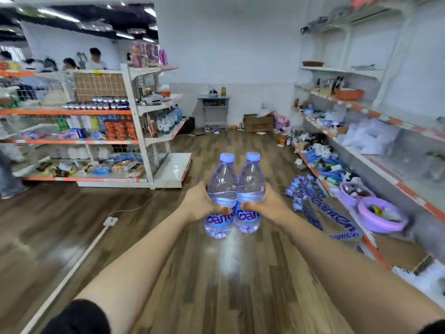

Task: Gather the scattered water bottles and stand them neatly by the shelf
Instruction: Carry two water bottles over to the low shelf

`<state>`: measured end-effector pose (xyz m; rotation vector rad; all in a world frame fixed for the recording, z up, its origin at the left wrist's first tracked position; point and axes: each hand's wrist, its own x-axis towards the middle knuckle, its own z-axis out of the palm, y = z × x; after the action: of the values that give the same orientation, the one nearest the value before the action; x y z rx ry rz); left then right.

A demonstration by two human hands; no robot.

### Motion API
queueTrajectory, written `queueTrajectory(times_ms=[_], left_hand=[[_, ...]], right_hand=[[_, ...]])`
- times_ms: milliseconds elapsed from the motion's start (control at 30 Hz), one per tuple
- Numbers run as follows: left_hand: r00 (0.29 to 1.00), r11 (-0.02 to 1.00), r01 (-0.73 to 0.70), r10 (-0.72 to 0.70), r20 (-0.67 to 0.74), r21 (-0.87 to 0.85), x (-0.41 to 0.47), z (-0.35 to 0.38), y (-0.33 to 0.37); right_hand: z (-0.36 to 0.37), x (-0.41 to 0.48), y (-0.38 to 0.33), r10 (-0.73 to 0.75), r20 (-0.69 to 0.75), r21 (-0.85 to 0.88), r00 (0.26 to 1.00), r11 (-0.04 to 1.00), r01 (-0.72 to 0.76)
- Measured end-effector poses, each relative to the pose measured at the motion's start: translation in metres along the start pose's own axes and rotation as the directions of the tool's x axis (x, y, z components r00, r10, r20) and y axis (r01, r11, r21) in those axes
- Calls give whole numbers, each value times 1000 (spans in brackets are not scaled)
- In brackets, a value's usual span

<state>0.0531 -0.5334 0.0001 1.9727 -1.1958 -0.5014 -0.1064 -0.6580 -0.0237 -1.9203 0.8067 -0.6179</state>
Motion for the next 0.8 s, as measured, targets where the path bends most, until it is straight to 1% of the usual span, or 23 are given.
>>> queueTrajectory(times_ms=[33,100,167,267,367,467,700,800], left_hand=[[1000,1000,-4,5,21,-11,18,12,5],[998,1000,8,-7,58,-22,53,35,11],[996,999,10,-6,89,-38,89,58,15],[990,998,6,4,138,-66,148,88,16],[980,996,-11,29,198,-90,212,111,15],[966,993,-48,74,248,-108,286,127,16],[926,978,-116,169,339,-171,471,160,21],[908,970,-156,215,358,-188,538,178,26]], right_hand=[[-13,12,12,6,-18,-18,1000,1000,-6],[-34,26,18,53,-90,4,995,999,-53],[-55,48,36,96,-83,23,992,995,-94],[-80,93,72,106,-112,-52,988,992,-113],[-101,144,106,151,-172,-68,973,984,-164],[-118,191,108,183,-232,-33,955,980,-196],[-167,327,134,244,-250,47,937,970,-240],[-185,382,159,264,-264,65,928,964,-256]])
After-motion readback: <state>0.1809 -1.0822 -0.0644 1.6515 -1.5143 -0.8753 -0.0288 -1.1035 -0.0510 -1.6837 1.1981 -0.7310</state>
